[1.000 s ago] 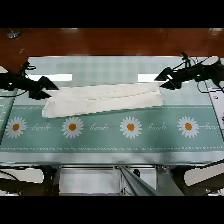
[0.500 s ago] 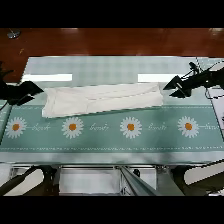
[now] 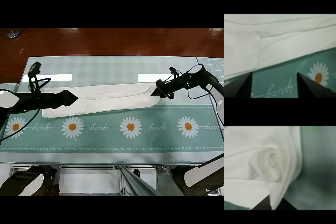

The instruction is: Fold the shirts.

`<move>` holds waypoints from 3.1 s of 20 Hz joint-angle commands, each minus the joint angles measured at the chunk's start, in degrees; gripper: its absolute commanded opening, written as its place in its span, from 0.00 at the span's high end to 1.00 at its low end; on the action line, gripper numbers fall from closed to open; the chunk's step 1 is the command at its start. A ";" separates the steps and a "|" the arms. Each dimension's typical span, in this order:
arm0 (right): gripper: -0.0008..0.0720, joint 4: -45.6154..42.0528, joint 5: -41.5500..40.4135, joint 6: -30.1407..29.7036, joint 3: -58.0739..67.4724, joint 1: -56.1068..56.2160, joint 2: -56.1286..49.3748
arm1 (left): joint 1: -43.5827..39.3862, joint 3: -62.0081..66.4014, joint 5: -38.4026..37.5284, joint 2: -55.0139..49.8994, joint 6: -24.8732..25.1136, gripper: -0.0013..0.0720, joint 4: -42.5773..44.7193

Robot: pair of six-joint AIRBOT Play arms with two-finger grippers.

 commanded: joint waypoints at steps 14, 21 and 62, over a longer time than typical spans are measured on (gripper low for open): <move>0.95 -15.43 5.53 0.98 -28.83 0.24 59.98 | -28.85 21.16 7.80 -30.75 0.55 0.96 -6.23; 0.95 -11.87 6.64 3.13 -29.03 0.26 66.51 | -46.03 40.98 3.72 -52.41 -3.98 0.95 -11.34; 0.13 -19.87 18.64 3.98 22.58 12.70 23.17 | 4.90 -13.44 -1.66 22.18 -6.88 0.95 2.36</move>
